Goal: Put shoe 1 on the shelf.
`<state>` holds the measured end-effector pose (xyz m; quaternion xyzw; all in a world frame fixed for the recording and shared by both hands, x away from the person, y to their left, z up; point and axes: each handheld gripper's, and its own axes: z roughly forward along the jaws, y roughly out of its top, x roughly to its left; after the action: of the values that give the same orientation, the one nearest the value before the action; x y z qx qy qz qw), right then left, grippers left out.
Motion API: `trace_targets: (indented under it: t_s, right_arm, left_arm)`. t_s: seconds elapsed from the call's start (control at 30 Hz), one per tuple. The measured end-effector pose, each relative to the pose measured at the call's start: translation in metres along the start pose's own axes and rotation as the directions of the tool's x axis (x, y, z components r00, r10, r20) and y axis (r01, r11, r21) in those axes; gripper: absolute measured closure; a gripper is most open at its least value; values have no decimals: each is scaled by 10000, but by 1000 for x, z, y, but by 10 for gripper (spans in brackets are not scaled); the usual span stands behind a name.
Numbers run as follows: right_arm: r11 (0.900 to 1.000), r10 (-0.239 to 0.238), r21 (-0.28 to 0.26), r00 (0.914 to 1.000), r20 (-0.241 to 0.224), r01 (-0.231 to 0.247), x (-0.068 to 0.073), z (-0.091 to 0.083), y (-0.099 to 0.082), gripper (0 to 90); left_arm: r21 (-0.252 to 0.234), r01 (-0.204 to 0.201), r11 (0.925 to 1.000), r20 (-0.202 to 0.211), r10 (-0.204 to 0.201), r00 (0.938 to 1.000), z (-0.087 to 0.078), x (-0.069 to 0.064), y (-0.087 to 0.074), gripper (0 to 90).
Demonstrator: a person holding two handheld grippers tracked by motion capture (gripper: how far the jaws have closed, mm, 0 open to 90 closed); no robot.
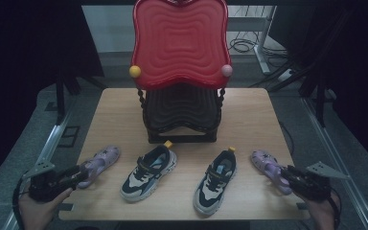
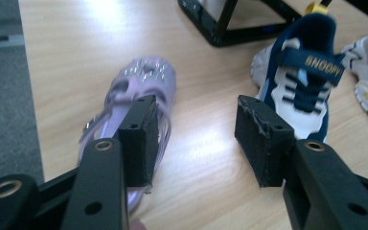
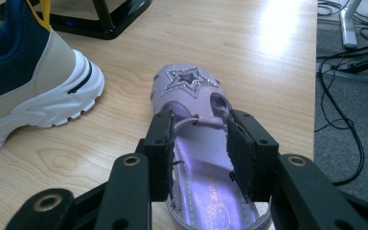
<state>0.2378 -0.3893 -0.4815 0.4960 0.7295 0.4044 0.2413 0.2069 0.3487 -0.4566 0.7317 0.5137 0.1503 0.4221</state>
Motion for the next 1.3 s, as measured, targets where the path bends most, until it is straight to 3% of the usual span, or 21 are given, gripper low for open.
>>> trace_targets:
  t_s: [0.27, 0.57, 1.0, 1.3]
  right_arm:
    - [9996, 265, -69, 9995, 188, -264, -4, -3, -3, 620]
    - [9986, 484, -225, 9988, -23, -485, -3, -4, -2, 618]
    - [9983, 514, -277, 9987, 14, -513, -4, -6, -2, 618]
    - [9984, 449, -336, 9989, -120, -453, -2, -7, 0, 614]
  left_arm:
    - [1215, -330, 9920, 56, 326, 9995, 28, 7, -6, 572]
    - [1592, -696, 9848, -7, 706, 9975, 44, 10, -2, 606]
    - [1867, -795, 9792, -3, 810, 9967, 54, 15, 4, 651]
    - [2267, -1019, 9686, 132, 1015, 9947, 61, 16, 5, 786]
